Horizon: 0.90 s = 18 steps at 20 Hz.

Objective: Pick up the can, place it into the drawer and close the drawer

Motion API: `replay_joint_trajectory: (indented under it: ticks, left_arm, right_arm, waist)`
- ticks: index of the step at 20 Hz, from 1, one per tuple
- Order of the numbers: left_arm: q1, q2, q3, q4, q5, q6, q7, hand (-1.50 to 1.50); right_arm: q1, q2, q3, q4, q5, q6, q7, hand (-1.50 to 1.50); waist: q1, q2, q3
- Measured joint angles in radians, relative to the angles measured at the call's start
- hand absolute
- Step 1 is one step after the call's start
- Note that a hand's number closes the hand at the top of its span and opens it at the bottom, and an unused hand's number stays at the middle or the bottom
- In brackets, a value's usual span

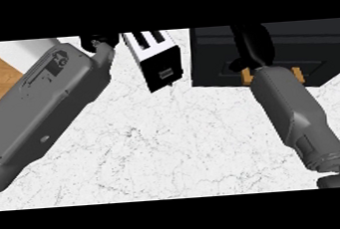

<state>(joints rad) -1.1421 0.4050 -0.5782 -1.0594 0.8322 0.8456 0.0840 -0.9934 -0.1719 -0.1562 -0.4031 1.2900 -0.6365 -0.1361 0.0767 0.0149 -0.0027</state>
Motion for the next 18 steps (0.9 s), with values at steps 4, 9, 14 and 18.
replay_joint_trajectory:
  ticks: [4, 9, 14, 18]
  left_arm:
    - [0.015, 0.023, 0.003, -0.037, -0.013, -0.001, 0.016, -1.50]
    - [0.027, 0.040, 0.003, -0.078, -0.024, 0.002, 0.040, -1.50]
    - [0.043, 0.058, 0.009, -0.108, -0.026, -0.008, 0.057, -1.50]
    - [0.041, 0.068, 0.015, -0.126, -0.027, -0.012, 0.075, -1.50]
  right_arm:
    - [-0.063, -0.013, -0.015, 0.075, 0.008, -0.015, 0.013, -1.50]
    - [-0.120, -0.041, -0.026, 0.146, 0.018, -0.007, 0.028, -1.50]
    - [-0.161, -0.063, -0.031, 0.199, 0.027, 0.019, 0.037, -1.50]
    - [-0.183, -0.065, -0.075, 0.225, -0.025, 0.079, -0.054, -1.50]
  waist:
    - [0.007, 0.008, 0.004]
    - [0.017, 0.018, 0.008]
    - [0.026, 0.027, 0.012]
    - [0.025, 0.032, 0.015]
